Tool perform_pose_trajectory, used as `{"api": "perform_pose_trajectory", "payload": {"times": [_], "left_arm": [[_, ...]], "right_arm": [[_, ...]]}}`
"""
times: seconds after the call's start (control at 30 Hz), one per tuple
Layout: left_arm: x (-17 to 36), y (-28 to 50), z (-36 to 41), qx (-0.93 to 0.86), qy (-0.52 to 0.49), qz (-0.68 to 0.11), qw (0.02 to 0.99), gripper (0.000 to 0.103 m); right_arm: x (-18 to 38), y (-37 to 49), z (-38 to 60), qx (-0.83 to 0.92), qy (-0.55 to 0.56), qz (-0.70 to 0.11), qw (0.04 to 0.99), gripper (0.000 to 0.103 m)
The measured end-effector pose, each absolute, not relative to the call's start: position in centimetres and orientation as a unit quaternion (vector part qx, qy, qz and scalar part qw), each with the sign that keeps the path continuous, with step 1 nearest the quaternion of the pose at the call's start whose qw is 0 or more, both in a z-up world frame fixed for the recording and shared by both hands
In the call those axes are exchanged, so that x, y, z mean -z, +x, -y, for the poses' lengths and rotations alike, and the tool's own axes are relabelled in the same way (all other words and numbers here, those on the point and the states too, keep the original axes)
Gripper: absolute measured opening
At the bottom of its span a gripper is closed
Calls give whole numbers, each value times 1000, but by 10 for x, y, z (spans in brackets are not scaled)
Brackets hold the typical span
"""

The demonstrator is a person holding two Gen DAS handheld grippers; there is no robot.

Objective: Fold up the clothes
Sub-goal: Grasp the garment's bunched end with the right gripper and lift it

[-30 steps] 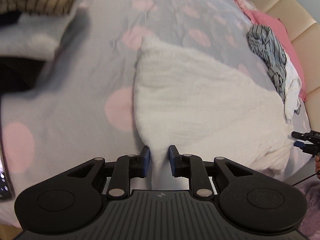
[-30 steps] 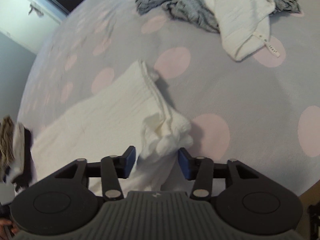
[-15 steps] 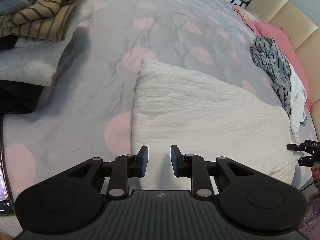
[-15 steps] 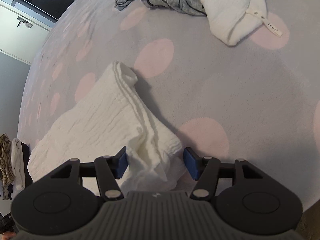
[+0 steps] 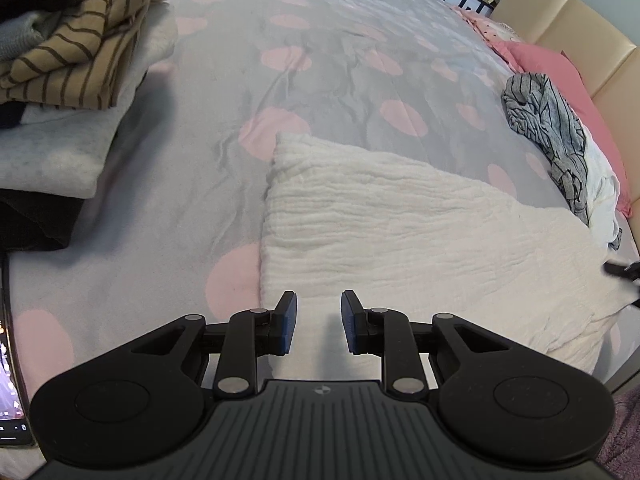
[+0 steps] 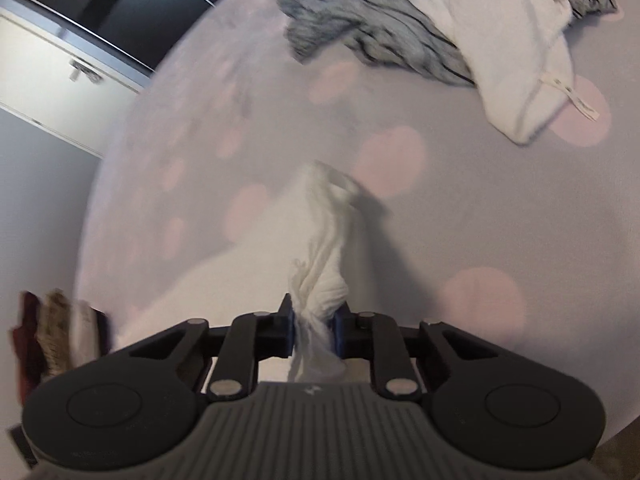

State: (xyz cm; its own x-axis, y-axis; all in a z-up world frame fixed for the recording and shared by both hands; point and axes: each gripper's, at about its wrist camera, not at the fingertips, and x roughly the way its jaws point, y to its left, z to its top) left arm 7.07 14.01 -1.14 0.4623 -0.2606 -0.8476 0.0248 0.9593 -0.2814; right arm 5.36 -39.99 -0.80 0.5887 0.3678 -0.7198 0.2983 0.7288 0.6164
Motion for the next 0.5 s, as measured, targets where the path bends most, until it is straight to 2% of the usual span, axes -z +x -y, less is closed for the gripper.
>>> {"api": "perform_pose_trajectory", "payload": {"times": [0.13,0.23,0.5], "left_arm": [[9,70,-146,79,-124,-508,849,21],[6,69,-149,80,-128,-503,851,21],[5,65,-156,78,-133,-501,852,21]], "right_arm": [[-31,58,372,-63,365,-421,828,19],[-48,66,351,-62,309,-422,850,19],[-13,61,373,33,247,-490,835,20]]}}
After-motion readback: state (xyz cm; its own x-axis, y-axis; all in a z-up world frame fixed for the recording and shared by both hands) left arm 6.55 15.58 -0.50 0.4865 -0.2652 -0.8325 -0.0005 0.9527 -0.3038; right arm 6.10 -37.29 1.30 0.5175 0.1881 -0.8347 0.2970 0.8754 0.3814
